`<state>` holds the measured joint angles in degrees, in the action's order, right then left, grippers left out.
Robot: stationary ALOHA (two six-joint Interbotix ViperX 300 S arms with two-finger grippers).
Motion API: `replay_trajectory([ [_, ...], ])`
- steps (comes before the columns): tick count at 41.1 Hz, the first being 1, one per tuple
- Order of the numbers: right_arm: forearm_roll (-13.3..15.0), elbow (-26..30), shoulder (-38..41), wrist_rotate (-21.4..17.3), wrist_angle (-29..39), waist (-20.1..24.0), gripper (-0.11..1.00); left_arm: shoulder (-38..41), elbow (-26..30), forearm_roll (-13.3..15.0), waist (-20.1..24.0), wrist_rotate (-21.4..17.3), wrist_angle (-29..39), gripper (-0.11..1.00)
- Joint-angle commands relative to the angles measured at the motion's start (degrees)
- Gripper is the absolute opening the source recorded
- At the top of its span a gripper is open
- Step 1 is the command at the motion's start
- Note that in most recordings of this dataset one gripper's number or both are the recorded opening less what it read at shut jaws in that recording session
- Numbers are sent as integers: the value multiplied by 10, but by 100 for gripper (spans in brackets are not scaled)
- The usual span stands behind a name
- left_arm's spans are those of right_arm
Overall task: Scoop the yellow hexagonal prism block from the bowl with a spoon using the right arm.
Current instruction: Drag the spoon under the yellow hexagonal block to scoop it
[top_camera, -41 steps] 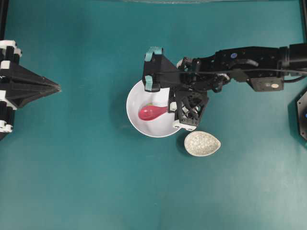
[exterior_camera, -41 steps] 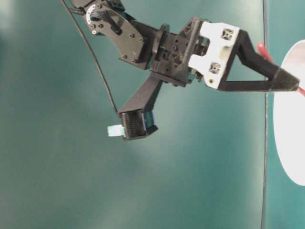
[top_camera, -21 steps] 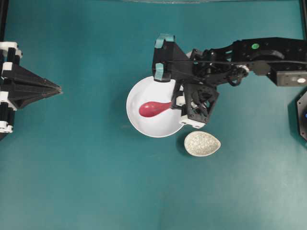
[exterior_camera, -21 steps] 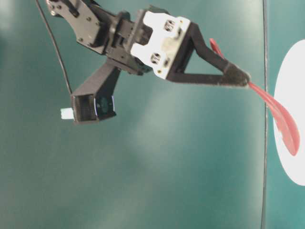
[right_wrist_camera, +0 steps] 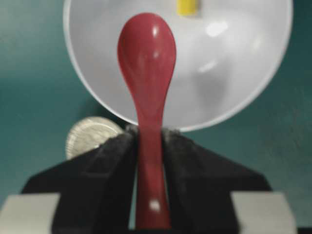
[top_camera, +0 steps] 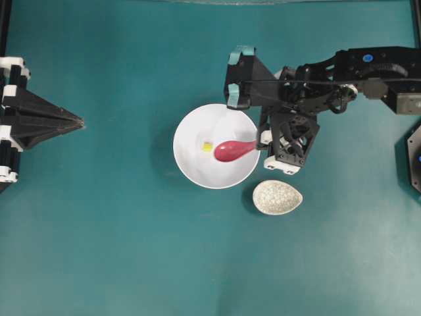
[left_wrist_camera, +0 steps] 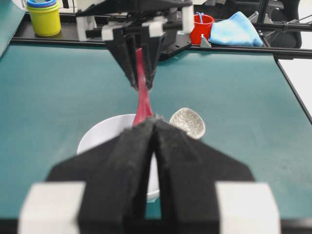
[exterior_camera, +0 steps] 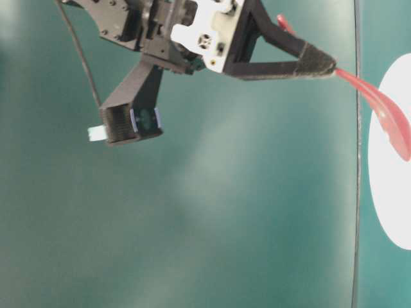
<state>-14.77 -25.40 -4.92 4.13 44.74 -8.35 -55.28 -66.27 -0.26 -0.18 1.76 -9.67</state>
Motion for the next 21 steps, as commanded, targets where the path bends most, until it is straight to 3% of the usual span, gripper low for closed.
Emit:
replay_trajectory([
  [1, 11, -4, -16, 1, -10, -2, 23, 3, 18, 0, -1, 0, -4, 3],
  [21, 23, -8, 41, 1, -54, -4, 23, 3, 19, 0, -1, 0, -4, 3],
])
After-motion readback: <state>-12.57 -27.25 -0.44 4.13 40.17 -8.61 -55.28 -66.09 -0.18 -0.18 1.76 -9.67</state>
